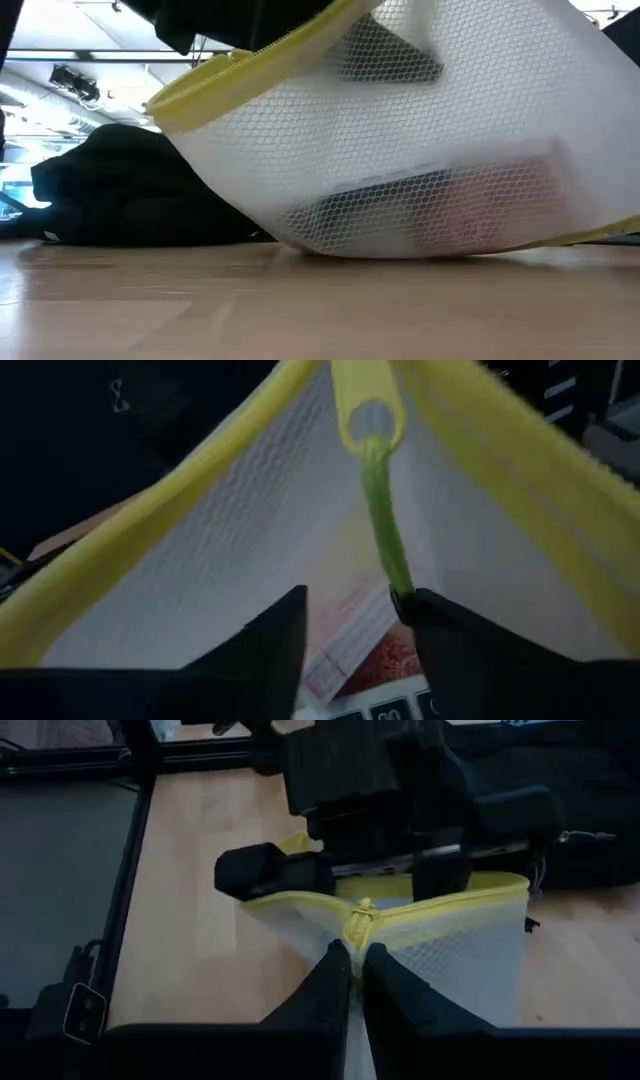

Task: Unpack backpack
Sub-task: Close the zip lock bag

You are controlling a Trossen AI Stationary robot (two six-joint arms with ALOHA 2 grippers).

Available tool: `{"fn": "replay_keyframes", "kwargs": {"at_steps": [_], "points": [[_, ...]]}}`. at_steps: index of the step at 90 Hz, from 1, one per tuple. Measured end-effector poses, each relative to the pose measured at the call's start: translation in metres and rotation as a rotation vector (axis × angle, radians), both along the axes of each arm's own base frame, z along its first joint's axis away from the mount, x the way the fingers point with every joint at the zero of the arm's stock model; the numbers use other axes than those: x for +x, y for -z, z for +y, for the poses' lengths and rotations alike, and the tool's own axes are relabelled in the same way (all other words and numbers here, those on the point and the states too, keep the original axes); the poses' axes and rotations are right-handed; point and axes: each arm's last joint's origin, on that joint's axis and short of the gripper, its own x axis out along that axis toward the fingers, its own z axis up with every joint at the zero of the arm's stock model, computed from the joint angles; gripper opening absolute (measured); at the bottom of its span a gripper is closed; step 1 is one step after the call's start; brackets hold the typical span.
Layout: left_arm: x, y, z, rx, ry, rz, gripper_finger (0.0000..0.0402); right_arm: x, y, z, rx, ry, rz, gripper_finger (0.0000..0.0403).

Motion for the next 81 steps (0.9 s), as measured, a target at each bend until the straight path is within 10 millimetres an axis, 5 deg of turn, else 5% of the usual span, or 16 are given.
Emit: {"fn": "replay_keyframes", "kwargs": {"at_steps": [16,46,81], "points": [[0.001,0.001,0.003,-0.006,-0.014,0.009,0.0013,0.000,0.000,0.000,0.002,-0.002,0.001,0.0000],[-0.003,-0.003,0.005,0.012,-0.072,0.025,0.0002,-0.001,0.000,0.001,0.009,-0.008,0.007,0.0000],[-0.057,-0.050,-0.003,0.117,-0.206,0.195,0.0000,-0.019,0.006,0.013,0.099,0.005,0.052,0.0000]]}}
